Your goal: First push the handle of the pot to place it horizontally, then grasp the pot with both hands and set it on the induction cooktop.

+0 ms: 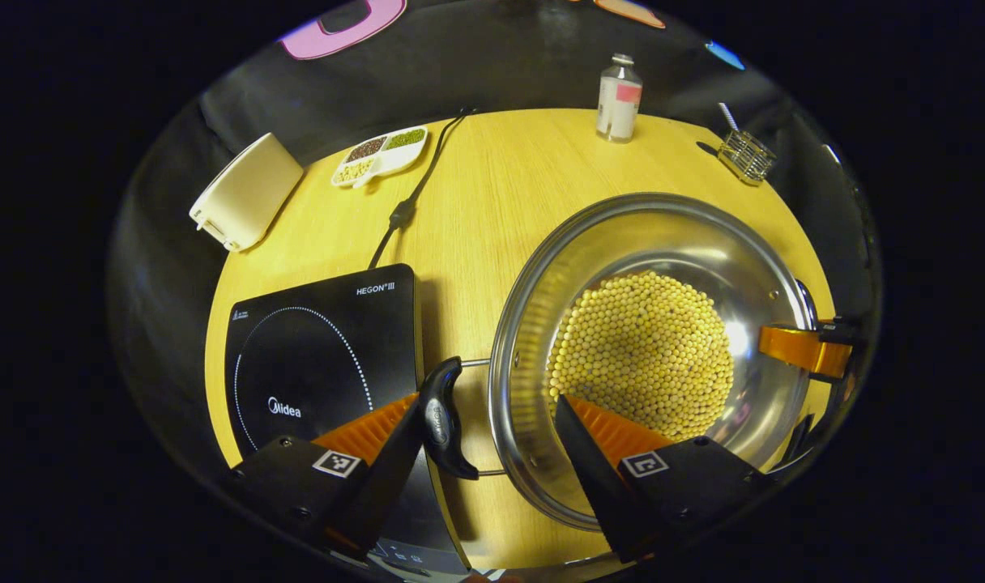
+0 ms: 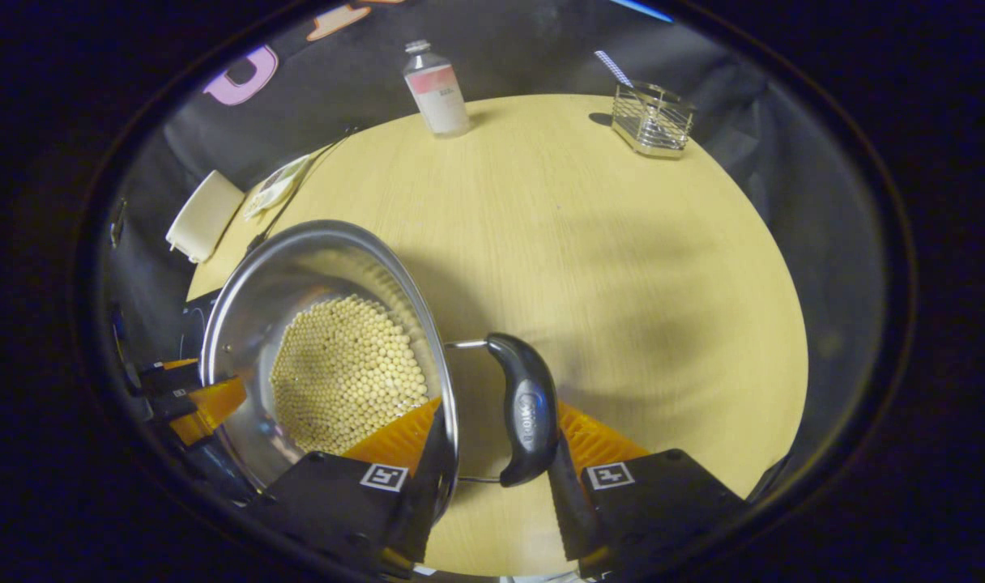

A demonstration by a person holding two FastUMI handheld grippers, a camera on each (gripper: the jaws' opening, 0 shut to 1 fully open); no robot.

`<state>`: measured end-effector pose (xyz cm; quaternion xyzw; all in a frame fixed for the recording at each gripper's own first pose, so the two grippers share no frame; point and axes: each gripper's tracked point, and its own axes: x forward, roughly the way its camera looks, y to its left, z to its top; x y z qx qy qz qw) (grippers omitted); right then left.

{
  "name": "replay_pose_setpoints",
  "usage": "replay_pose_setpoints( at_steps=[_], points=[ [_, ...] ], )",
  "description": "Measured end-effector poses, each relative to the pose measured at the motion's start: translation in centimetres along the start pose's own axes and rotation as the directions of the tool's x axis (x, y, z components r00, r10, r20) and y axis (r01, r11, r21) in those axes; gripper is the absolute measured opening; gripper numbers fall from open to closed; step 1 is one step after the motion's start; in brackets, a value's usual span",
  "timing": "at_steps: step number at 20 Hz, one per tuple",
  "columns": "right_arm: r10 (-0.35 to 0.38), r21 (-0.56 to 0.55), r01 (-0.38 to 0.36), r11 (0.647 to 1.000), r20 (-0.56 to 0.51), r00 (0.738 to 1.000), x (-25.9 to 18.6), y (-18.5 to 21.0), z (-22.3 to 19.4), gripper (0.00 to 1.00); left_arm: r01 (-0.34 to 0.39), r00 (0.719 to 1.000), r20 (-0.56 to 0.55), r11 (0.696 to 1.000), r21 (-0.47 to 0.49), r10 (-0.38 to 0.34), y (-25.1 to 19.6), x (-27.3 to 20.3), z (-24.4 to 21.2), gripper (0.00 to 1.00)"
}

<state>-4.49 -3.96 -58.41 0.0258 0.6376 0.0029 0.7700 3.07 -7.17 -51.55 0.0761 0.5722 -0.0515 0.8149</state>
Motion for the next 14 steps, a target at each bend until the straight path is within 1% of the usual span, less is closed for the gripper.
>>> replay_pose_setpoints(
  at_steps=[1,2,3,5,6,7,8,9,10,11,12,13,14],
  points=[
    [0.002,-0.006,-0.002,1.0,0.003,1.0,0.0,0.0,0.0,0.61,-0.002,1.0,-0.006,1.0,-0.006,0.002,-0.1,0.1,-0.1,1.0],
    [0.002,-0.009,-0.002,1.0,0.004,1.0,0.0,-0.1,0.0,0.65,0.002,1.0,-0.021,1.0,-0.002,-0.002,-0.2,0.1,-0.3,1.0],
    [0.003,-0.008,-0.003,1.0,0.004,1.0,0.0,-0.2,0.1,0.61,0.009,1.0,-0.024,1.0,0.009,-0.008,-0.4,0.2,-0.3,1.0],
    [0.003,-0.001,-0.003,1.0,0.002,1.0,-0.1,-0.3,0.2,0.61,0.016,0.999,-0.035,1.0,0.021,-0.016,-0.6,0.4,-0.4,1.0],
    [0.005,-0.002,-0.005,1.0,0.003,1.0,0.0,-0.4,0.1,0.65,0.018,0.999,-0.034,1.0,0.013,-0.017,-0.7,0.5,-0.3,1.0],
    [0.006,-0.004,-0.006,1.0,0.003,1.0,0.0,-0.4,0.2,0.61,0.021,0.999,-0.034,1.0,-0.003,-0.021,-0.9,0.8,-0.4,1.0],
    [0.007,-0.003,-0.007,1.0,0.001,1.0,0.0,-0.6,0.2,0.65,0.029,0.998,-0.046,0.999,-0.017,-0.029,-1.1,1.1,-0.7,1.0],
    [0.01,0.002,-0.01,1.0,-0.002,1.0,-0.1,-0.7,0.2,0.65,0.031,0.997,-0.073,0.999,-0.037,-0.034,-1.1,1.4,-1.3,1.0],
    [0.012,0.005,-0.012,1.0,-0.003,1.0,0.0,-0.7,0.1,0.65,0.027,0.997,-0.071,0.999,-0.043,-0.03,-1.0,1.4,-1.2,1.0],
    [0.015,0.008,-0.015,1.0,-0.004,1.0,0.0,-0.6,0.1,0.65,0.028,0.998,-0.053,0.998,-0.051,-0.03,-1.0,1.6,-0.8,0.99],
    [0.016,0.006,-0.016,1.0,-0.004,1.0,0.1,-0.7,0.1,0.65,0.015,0.998,-0.06,0.998,-0.062,-0.019,-0.7,1.8,-1.0,0.94],
    [0.016,0.005,-0.016,1.0,-0.004,1.0,0.1,-0.7,0.1,0.61,0.006,0.998,-0.066,0.997,-0.075,-0.011,-0.6,1.8,-1.2,0.93],
    [0.017,0.004,-0.017,1.0,-0.004,1.0,0.0,-0.8,0.0,0.65,0.004,0.999,-0.05,0.997,-0.077,-0.008,-0.7,1.9,-0.7,0.89]
  ],
)
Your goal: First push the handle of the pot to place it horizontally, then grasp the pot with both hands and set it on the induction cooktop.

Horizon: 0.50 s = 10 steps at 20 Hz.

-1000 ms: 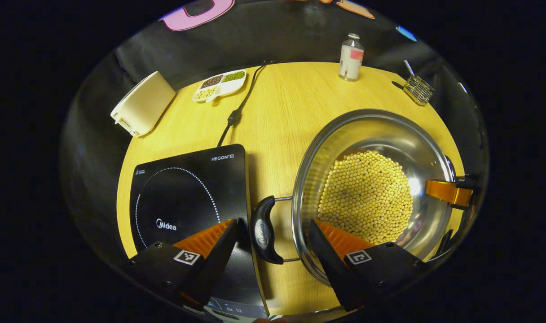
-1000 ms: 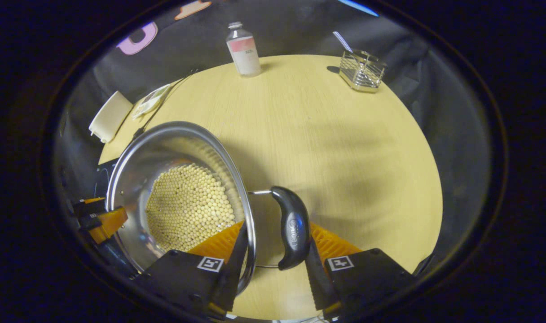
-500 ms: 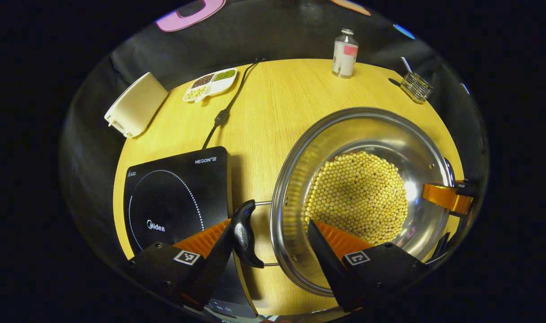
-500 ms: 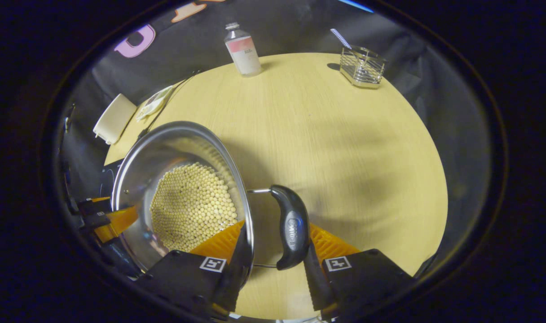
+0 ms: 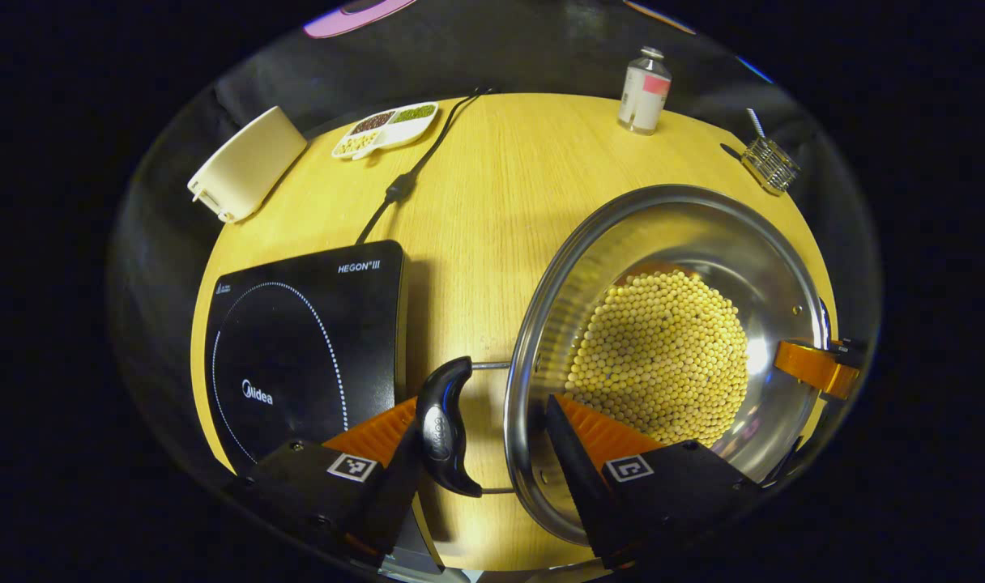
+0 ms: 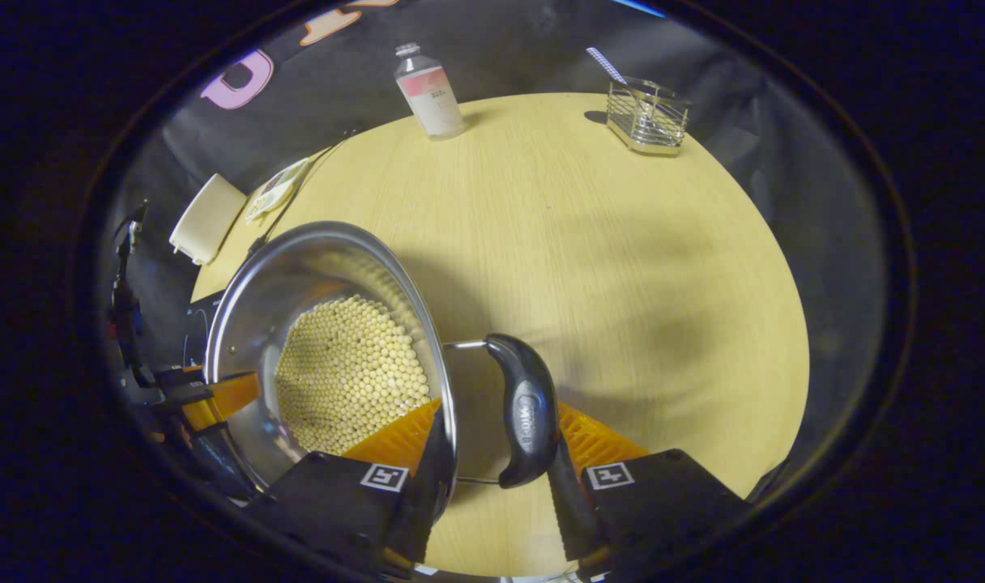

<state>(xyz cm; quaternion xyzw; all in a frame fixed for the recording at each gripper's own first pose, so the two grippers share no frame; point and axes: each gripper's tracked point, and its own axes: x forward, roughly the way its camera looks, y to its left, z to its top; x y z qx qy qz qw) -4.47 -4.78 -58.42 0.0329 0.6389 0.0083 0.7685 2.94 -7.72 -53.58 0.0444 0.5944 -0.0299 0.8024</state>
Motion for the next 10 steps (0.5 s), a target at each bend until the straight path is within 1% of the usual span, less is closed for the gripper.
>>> replay_pose_setpoints(
  at_steps=[1,2,3,4,5,7,8,9,10],
  points=[
    [0.008,0.006,-0.008,1.0,0.0,1.0,-0.19,0.09,0.13,0.65,0.001,1.0,-0.012,1.0,0.0,-0.001,0.06,0.04,-0.34,0.87],
    [0.011,0.016,-0.011,1.0,-0.003,1.0,0.41,0.09,-0.17,0.65,0.006,1.0,0.0,1.0,-0.003,-0.006,0.1,0.03,-0.03,0.86],
    [0.014,0.016,-0.013,1.0,-0.005,1.0,-0.1,0.12,0.05,0.6,0.013,1.0,0.005,1.0,-0.013,-0.013,0.03,0.05,-0.05,0.86],
    [0.013,0.01,-0.013,1.0,-0.004,1.0,0.0,0.07,0.0,0.55,0.024,1.0,0.014,1.0,-0.018,-0.024,0.0,-0.01,0.02,0.83],
    [0.016,0.022,-0.016,1.0,0.002,1.0,-0.46,0.02,0.28,0.55,0.033,0.999,0.022,0.999,-0.019,-0.032,0.0,-0.02,0.16,0.81],
    [0.019,0.033,-0.019,0.999,0.01,1.0,-0.15,0.16,0.22,0.49,0.038,0.999,0.025,0.999,-0.024,-0.037,0.04,-0.11,0.15,0.75],
    [0.019,0.029,-0.019,0.999,0.009,1.0,-0.1,0.07,0.04,0.55,0.036,0.999,0.027,0.999,-0.021,-0.035,0.01,-0.08,0.24,0.76],
    [0.018,0.031,-0.018,0.999,0.008,1.0,-0.11,0.04,-0.03,0.49,0.034,0.999,0.024,0.999,-0.021,-0.033,0.0,-0.11,0.15,0.76],
    [0.018,0.033,-0.018,0.999,0.007,1.0,-0.18,0.03,-0.02,0.49,0.034,0.999,0.022,0.999,-0.026,-0.033,-0.12,-0.15,0.08,0.77]
  ],
)
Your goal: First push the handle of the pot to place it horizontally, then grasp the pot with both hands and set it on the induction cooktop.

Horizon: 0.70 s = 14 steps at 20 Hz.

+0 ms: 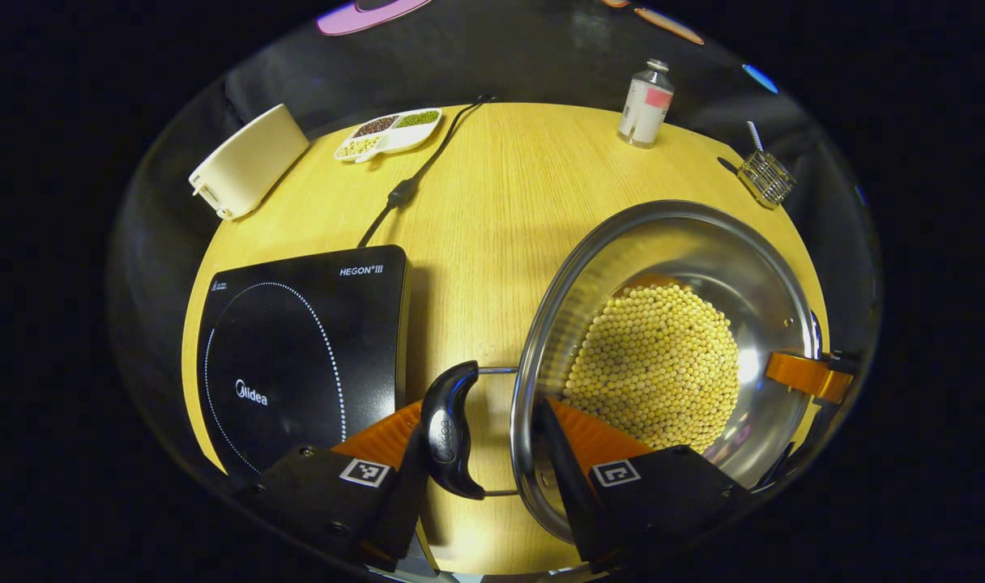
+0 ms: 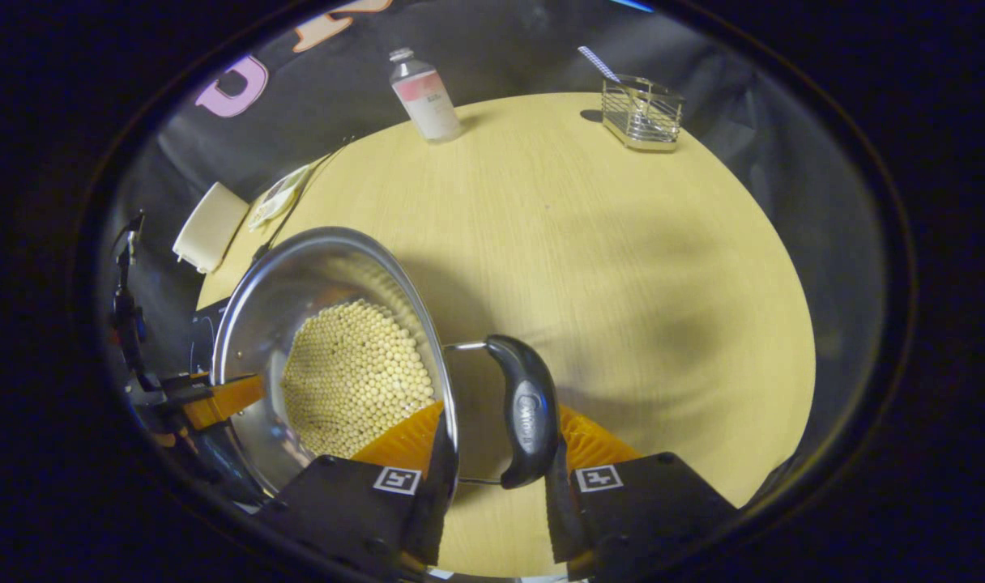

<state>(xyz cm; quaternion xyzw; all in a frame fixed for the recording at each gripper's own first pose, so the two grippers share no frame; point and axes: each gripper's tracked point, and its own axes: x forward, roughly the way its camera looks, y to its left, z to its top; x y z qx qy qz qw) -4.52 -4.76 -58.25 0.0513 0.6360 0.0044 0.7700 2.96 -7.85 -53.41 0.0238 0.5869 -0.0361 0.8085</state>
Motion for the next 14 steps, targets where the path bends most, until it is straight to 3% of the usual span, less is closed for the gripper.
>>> replay_pose_setpoints(
  at_steps=[5,6,14],
  points=[
    [0.017,-0.005,-0.017,1.0,0.001,1.0,0.0,-0.3,-0.2,0.49,0.028,1.0,-0.006,0.996,-0.084,-0.029,-0.9,-1.0,-1.5,0.77],
    [0.018,-0.009,-0.018,1.0,-0.001,1.0,0.1,-0.2,-0.3,0.49,0.032,0.999,-0.006,0.995,-0.094,-0.032,-1.1,-1.2,-1.8,0.73],
    [0.019,-0.008,-0.019,1.0,0.008,1.0,-0.2,-0.2,0.0,0.49,0.025,1.0,0.003,0.997,-0.07,-0.025,-1.7,-2.7,-3.2,0.72]
  ],
)
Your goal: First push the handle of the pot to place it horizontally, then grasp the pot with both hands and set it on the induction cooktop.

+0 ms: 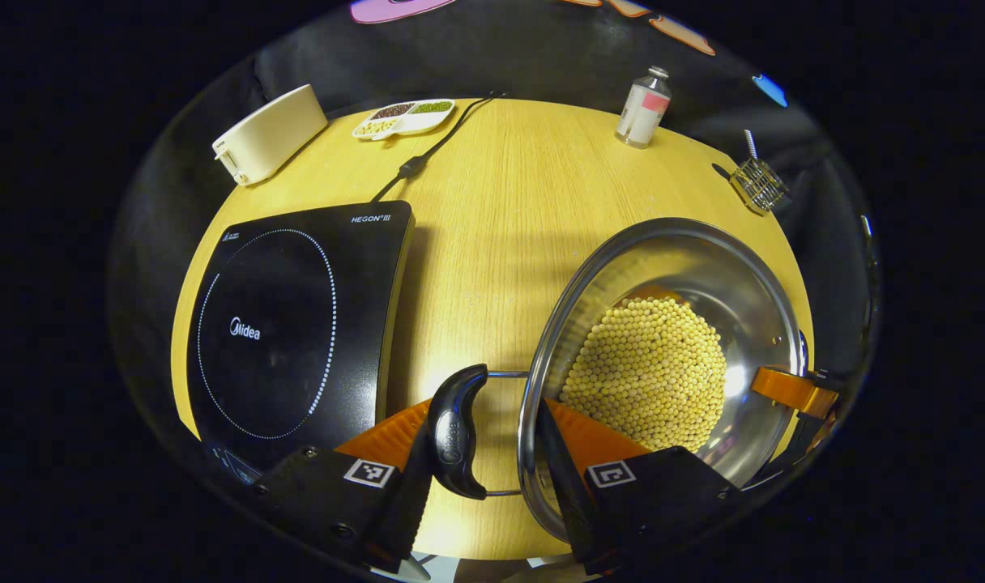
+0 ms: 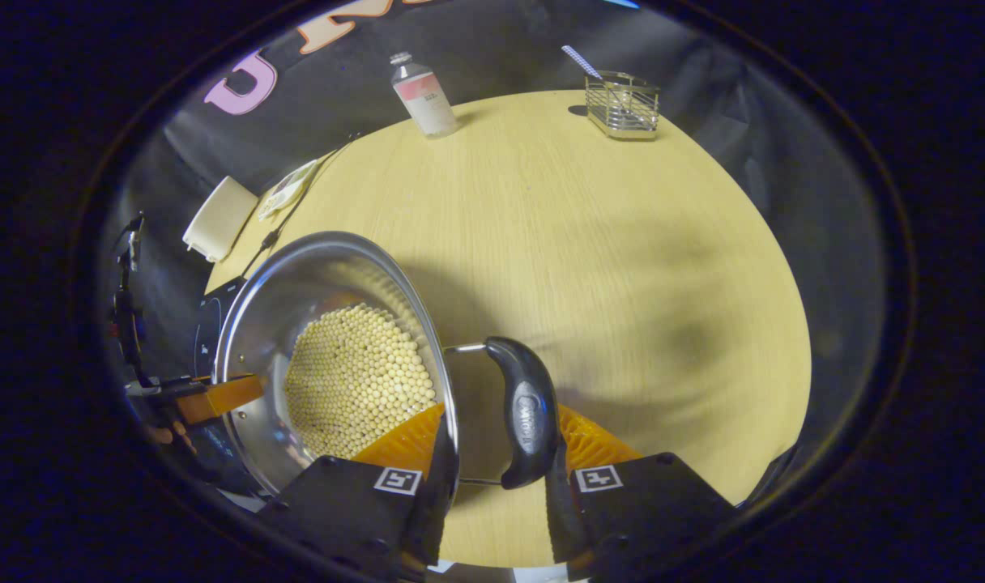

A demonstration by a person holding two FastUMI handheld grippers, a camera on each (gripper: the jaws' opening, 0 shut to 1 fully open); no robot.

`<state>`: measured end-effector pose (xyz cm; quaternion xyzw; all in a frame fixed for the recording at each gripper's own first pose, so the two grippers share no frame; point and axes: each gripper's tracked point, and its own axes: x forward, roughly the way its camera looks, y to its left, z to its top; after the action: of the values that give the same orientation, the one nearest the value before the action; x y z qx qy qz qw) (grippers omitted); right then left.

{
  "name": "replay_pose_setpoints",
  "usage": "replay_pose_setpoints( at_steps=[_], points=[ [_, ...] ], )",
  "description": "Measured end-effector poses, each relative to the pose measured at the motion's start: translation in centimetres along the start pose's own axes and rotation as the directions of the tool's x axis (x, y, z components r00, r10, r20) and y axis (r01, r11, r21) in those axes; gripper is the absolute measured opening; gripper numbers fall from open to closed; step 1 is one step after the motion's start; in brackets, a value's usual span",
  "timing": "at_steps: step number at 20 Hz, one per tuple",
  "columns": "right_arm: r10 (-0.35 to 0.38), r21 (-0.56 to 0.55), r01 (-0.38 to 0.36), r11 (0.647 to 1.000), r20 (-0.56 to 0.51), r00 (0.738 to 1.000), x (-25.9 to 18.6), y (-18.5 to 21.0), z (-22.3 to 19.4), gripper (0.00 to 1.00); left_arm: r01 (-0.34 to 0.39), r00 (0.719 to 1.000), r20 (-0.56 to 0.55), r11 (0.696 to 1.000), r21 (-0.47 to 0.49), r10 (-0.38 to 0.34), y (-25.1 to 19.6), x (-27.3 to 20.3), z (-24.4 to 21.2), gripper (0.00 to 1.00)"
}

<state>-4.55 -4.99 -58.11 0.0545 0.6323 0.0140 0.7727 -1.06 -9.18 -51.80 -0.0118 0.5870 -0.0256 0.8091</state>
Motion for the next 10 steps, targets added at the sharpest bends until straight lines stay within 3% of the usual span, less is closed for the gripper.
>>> replay_pose_setpoints(
  at_steps=[10],
  points=[
    [-0.037,0.05,0.034,0.998,0.06,0.997,-0.7,-0.1,-0.4,0.49,0.05,0.997,0.057,0.996,0.077,-0.055,1.7,-1.6,2.7,0.72]
  ],
)
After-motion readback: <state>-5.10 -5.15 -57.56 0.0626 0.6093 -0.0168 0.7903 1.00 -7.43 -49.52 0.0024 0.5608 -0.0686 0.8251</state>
